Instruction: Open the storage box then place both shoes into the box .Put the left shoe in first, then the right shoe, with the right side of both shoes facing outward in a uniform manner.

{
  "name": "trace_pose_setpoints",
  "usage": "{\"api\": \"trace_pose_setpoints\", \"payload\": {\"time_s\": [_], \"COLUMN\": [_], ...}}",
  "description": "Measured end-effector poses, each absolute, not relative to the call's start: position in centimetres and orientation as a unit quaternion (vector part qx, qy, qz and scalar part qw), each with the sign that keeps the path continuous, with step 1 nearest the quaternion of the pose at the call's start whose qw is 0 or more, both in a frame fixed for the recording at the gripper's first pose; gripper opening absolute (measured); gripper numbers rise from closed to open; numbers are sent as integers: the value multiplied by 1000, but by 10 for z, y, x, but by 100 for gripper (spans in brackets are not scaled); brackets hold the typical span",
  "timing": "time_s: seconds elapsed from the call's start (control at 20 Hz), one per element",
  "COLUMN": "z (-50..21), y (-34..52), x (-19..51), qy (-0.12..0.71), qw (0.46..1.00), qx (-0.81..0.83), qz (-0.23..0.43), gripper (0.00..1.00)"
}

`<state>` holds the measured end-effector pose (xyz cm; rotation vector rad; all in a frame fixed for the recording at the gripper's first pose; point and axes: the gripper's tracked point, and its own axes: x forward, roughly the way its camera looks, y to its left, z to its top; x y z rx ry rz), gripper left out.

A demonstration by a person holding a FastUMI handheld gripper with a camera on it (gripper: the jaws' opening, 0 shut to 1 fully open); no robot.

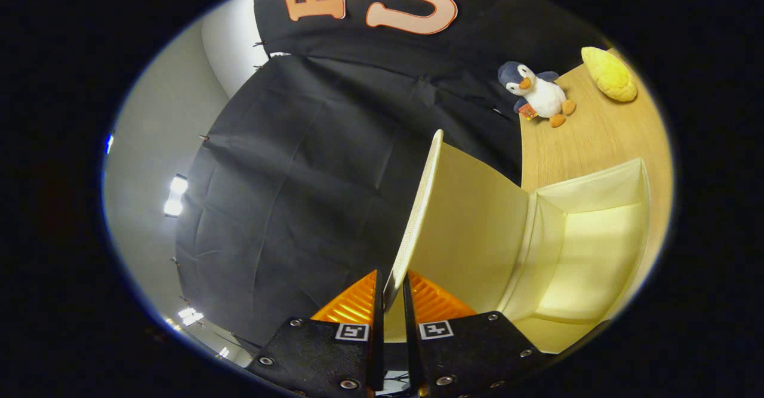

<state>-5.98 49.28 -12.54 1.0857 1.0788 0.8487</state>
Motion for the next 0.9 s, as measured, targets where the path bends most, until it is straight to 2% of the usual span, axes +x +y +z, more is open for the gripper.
{"api": "trace_pose_setpoints", "payload": {"time_s": [0.6,0.65,0.7,0.9], "z": [-150,-154,-160,-172], "y": [598,599,598,572], "x": [-53,-55,-53,-58], "qy": [492,491,492,502], "qw": [681,686,692,707], "qx": [400,393,384,352], "qz": [367,366,364,353], "gripper": [17,20,29,48]}}
